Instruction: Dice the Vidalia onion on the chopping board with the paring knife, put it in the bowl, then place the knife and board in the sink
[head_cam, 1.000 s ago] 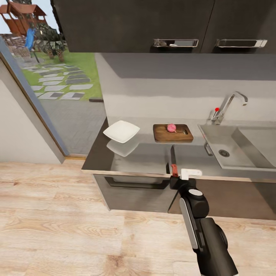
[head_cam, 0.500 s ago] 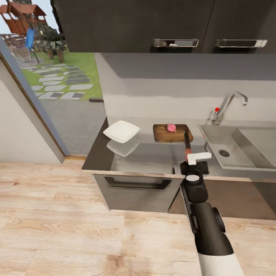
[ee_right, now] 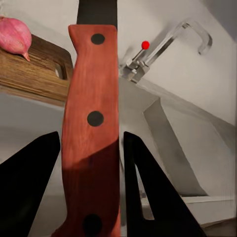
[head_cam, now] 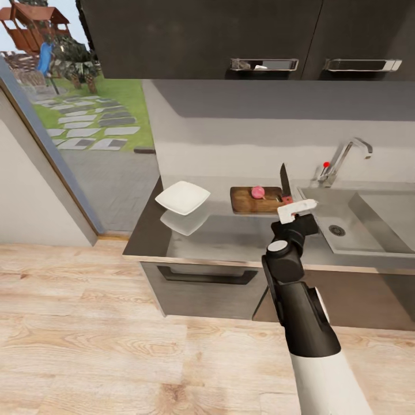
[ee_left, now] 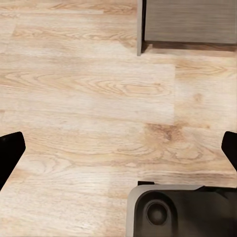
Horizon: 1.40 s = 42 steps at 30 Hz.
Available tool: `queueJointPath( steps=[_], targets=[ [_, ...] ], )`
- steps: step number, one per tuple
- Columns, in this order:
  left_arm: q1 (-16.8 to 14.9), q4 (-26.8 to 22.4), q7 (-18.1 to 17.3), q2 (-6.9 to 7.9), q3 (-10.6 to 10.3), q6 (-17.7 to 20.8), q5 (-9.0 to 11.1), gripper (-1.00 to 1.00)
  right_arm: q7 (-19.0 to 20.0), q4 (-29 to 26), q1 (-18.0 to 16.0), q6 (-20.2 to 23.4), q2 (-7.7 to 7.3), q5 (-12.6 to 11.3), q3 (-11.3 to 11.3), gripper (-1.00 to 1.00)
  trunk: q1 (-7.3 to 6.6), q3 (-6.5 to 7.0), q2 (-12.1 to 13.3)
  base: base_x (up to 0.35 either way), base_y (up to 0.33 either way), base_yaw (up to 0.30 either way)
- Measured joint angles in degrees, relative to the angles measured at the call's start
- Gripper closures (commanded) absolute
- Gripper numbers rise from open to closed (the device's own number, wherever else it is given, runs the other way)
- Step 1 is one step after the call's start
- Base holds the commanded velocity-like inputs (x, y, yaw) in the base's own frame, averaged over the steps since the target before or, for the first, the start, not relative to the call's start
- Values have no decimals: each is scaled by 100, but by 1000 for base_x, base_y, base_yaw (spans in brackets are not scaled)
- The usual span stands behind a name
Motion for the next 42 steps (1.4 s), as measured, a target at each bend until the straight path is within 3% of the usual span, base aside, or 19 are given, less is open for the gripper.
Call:
queueJointPath(
  steps=[5,19,25,34,42],
  targets=[
    [0,-7,0,2,-5,0,-2,-100,151,28,-11,3,0,200,82,100,0,0,0,0,0,0],
    [7,-532,-1,104,-15,0,-7,-100,175,54,-13,2,0,279,95,100,0,0,0,39,0,0],
    [14,-630,-1,113,-15,0,-6,-100,242,81,-13,-10,0,763,102,100,0,0,0,4,0,0],
    [19,-699,-1,144,-15,1,-3,-100,738,110,-13,-44,0,1546,104,100,0,0,0,0,0,0],
    [19,-706,-1,149,-15,1,-3,-100,874,215,-13,-58,0,1673,105,100,0,0,0,0,0,0]
  ],
)
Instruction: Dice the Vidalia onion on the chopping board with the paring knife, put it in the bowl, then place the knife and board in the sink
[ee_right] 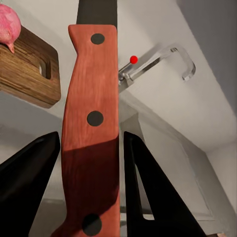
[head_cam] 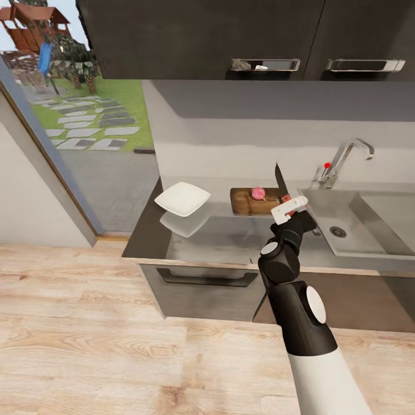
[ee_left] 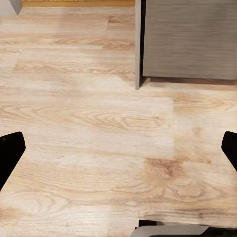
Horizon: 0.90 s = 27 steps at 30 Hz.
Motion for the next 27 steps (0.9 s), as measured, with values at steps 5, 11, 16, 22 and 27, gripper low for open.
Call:
queueJointPath(
  steps=[5,11,16,22,27],
  targets=[
    [0,0,0,0,0,0,0,-100,5,20,0,-1,0,59,0,100,0,0,0,0,0,0],
    [0,5,0,0,0,0,0,-100,6,83,0,-1,0,285,0,100,0,0,0,0,0,0],
    [0,8,0,0,0,0,0,-100,7,103,0,-6,0,390,6,100,0,0,0,0,0,0],
    [0,15,0,-6,0,0,0,-100,11,143,0,-129,0,453,16,100,0,0,0,0,0,0],
    [0,17,1,-8,0,0,0,-100,13,216,0,-212,0,775,39,100,0,0,0,0,0,0]
  ],
)
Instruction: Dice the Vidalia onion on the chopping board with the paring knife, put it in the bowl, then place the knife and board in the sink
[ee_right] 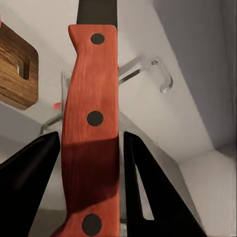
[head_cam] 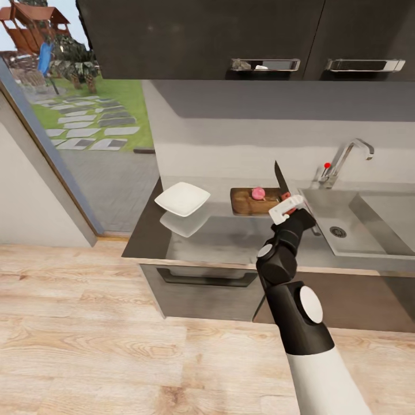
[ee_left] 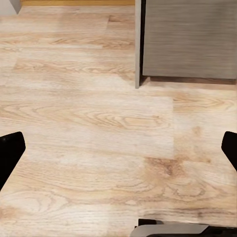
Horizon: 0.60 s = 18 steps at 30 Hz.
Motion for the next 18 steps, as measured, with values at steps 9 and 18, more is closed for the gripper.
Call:
queueJointPath(
  steps=[9,18],
  targets=[
    [0,24,0,0,0,0,0,-100,1,111,0,-22,0,465,464,100,0,0,0,0,0,0],
    [0,50,3,-9,0,0,1,-100,50,132,0,-181,0,1164,750,100,0,0,0,0,0,0]
  ],
)
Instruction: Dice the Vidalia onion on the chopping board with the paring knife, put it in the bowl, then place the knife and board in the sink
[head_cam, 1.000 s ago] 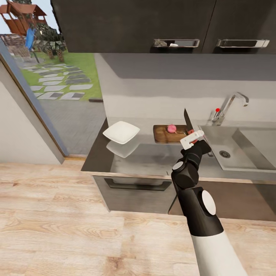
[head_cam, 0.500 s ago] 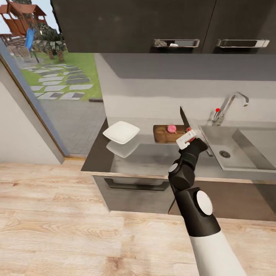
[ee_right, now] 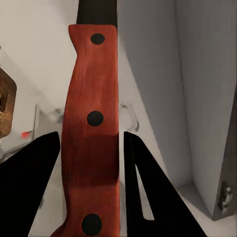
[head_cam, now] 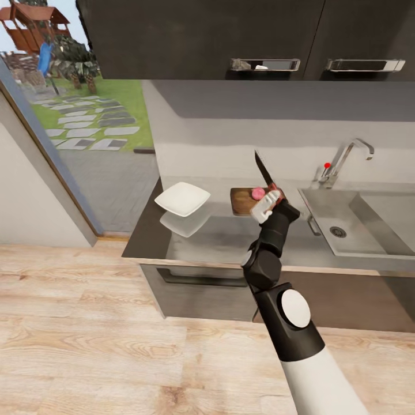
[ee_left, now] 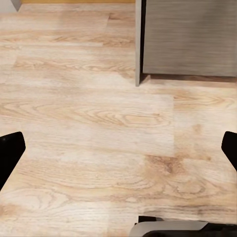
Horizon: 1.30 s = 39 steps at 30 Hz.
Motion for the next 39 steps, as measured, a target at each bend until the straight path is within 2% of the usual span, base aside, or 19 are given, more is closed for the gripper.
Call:
queueJointPath(
  steps=[3,7,11,21,39],
  targets=[
    [0,3,0,0,0,0,0,-100,94,78,0,-18,0,58,74,100,0,0,0,0,0,0],
    [0,4,-3,0,0,0,-1,-100,130,117,0,-27,0,270,101,100,0,0,0,0,0,0],
    [0,4,-3,-2,0,0,-1,-100,142,129,0,-40,0,336,106,100,0,0,0,0,0,0],
    [0,4,-4,-23,0,0,-1,-100,149,402,0,-50,0,356,108,100,-1,0,0,30,-32,0],
    [0,6,-4,-27,0,1,-1,-100,149,557,-1,-55,0,359,108,100,-2,0,-1,175,-186,0]
  ],
)
